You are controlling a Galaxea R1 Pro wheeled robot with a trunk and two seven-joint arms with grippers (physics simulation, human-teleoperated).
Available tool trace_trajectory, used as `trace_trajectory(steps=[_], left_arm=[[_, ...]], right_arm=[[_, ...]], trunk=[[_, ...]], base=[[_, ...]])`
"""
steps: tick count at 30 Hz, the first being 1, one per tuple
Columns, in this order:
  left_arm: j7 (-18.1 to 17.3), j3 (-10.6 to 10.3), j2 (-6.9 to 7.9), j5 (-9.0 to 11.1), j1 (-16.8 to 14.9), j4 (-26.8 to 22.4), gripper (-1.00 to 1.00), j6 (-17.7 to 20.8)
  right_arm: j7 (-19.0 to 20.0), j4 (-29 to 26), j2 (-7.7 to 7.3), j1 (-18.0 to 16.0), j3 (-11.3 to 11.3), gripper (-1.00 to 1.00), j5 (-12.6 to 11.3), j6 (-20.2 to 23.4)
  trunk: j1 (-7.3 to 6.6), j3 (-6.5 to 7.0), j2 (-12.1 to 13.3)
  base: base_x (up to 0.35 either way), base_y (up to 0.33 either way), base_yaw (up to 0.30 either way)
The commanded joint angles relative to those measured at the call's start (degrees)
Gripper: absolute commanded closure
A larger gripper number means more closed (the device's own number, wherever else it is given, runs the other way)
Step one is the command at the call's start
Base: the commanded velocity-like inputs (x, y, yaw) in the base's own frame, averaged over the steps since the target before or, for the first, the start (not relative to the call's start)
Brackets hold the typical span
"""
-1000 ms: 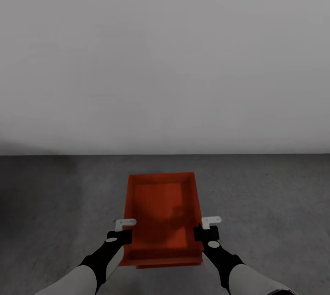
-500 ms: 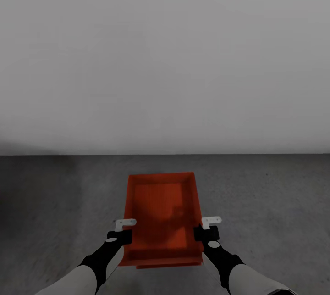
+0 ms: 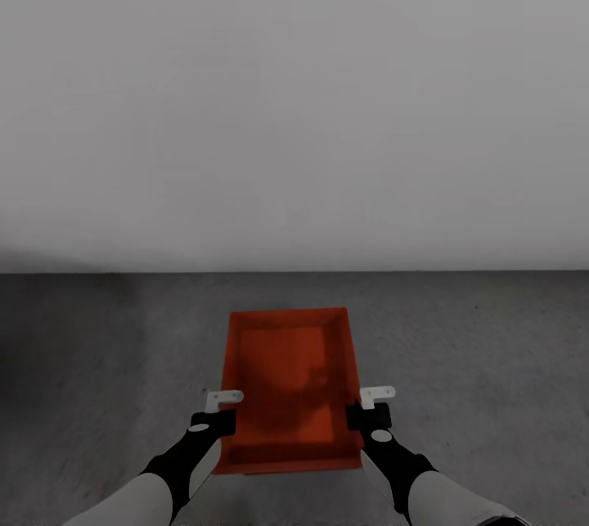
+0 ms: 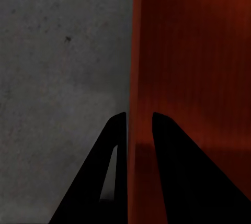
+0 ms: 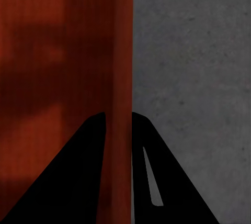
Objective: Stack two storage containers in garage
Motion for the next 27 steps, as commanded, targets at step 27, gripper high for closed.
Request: trace_trajectory(steps=[27], left_arm=[[2.33, 2.77, 1.39, -0.57, -0.02, -0.09, 1.0, -3.78]], right_arm=[[-1.6, 0.08, 0.07, -0.04, -2.56, 1.0, -4.78, -0.52]], trunk=[[0.0, -0.73, -0.04]], base=[[0.0, 0.0, 0.0]])
